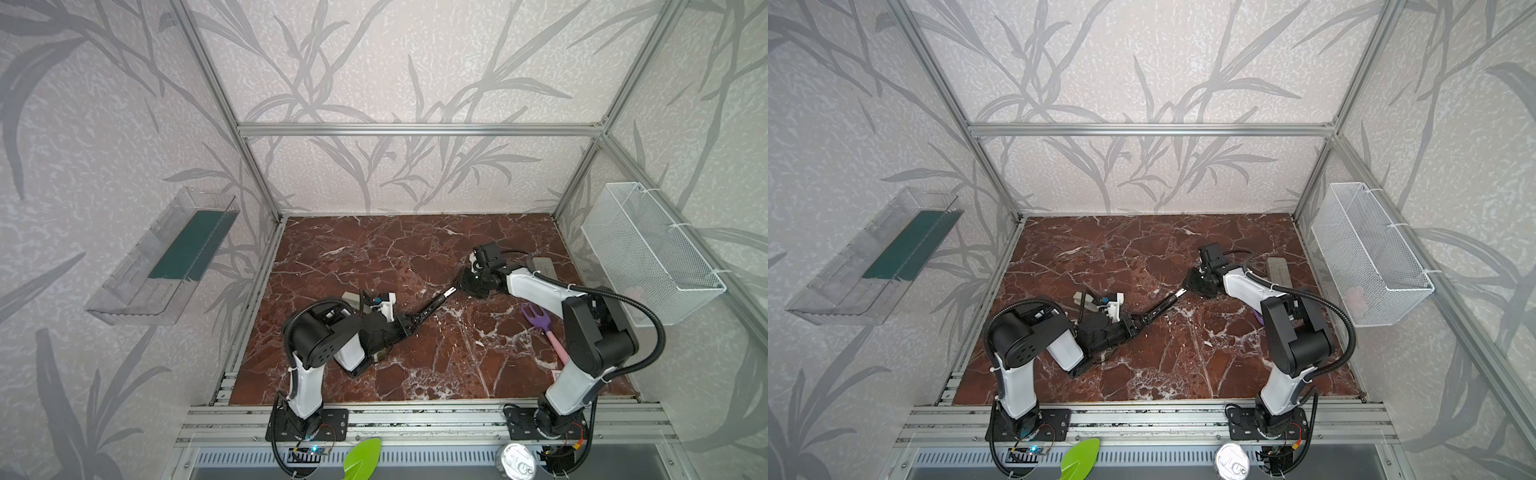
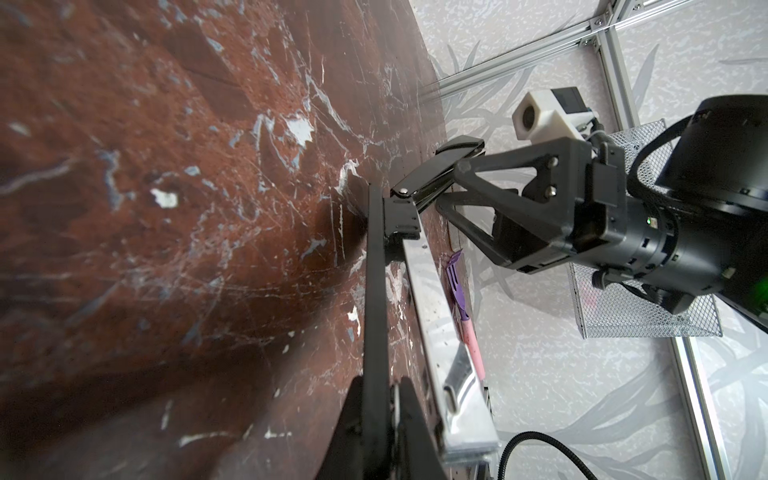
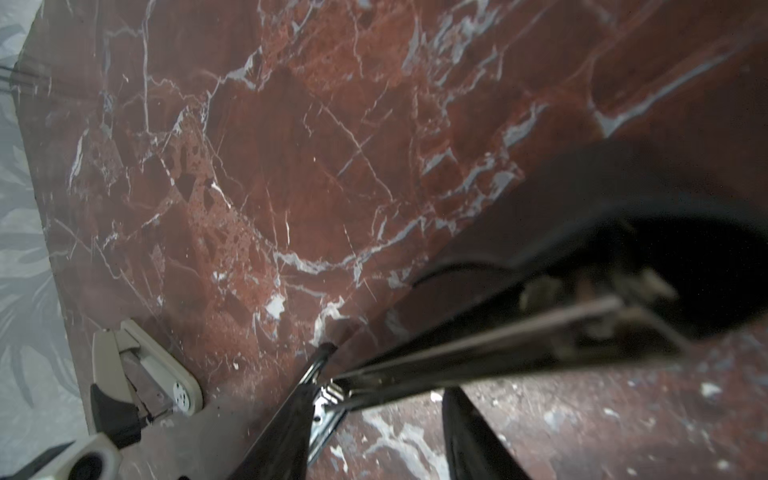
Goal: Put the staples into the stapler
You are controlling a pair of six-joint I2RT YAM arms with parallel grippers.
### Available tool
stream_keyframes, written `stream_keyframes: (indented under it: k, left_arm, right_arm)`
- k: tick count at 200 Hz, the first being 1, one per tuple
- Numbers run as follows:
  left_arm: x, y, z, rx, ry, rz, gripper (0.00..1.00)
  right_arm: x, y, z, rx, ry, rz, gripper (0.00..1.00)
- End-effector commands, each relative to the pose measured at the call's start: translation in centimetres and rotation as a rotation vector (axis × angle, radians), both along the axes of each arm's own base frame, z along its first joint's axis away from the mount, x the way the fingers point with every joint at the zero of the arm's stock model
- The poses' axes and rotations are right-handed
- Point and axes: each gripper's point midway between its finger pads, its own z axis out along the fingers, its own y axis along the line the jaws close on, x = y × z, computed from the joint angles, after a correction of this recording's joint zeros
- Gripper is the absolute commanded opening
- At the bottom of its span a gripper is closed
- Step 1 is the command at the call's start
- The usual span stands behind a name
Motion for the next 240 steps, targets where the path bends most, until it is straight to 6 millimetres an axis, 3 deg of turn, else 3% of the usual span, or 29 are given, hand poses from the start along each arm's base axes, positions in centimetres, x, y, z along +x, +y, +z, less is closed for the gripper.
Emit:
stream_keyframes:
  k: [1,27,77,116,156,201,240]
  left_arm:
    - [-1.5,2.7,-6.1,0.14,0.188,0.054,0.0]
    - [-1.5,2.7,-6.3,0.131,0.194,0.054,0.0]
    - [-1.6,2.5,-6.4,0.123,0.199,0.049,0.02]
    - [-1.6,2.3,-6.5,0.118,0.204,0.04,0.18]
    - [-1.6,2.3,-6.6,0.115,0.212,0.038,0.31]
    - [-1.9,3.0,-6.2,0.107,0.215,0.051,0.37]
    - [-2.2,3.1,-5.5,0.12,0.217,0.035,0.39]
  right_arm:
    - [1.4,0.1,-0.8,-0.023,0.019,-0.056,0.52]
    - [2.4,0.3,-1.7,-0.059,0.043,-0.083,0.51]
    - [3.9,0.3,-2.3,-0.122,0.064,-0.113,0.32]
    - [5.0,0.4,-2.3,-0.161,0.074,-0.106,0.21]
    - [6.5,0.5,-2.4,-0.198,0.083,-0.109,0.17]
    - [7.9,1.2,-2.8,-0.234,0.097,-0.083,0.18]
    - [8.7,1.5,-3.3,-0.264,0.11,-0.067,0.34]
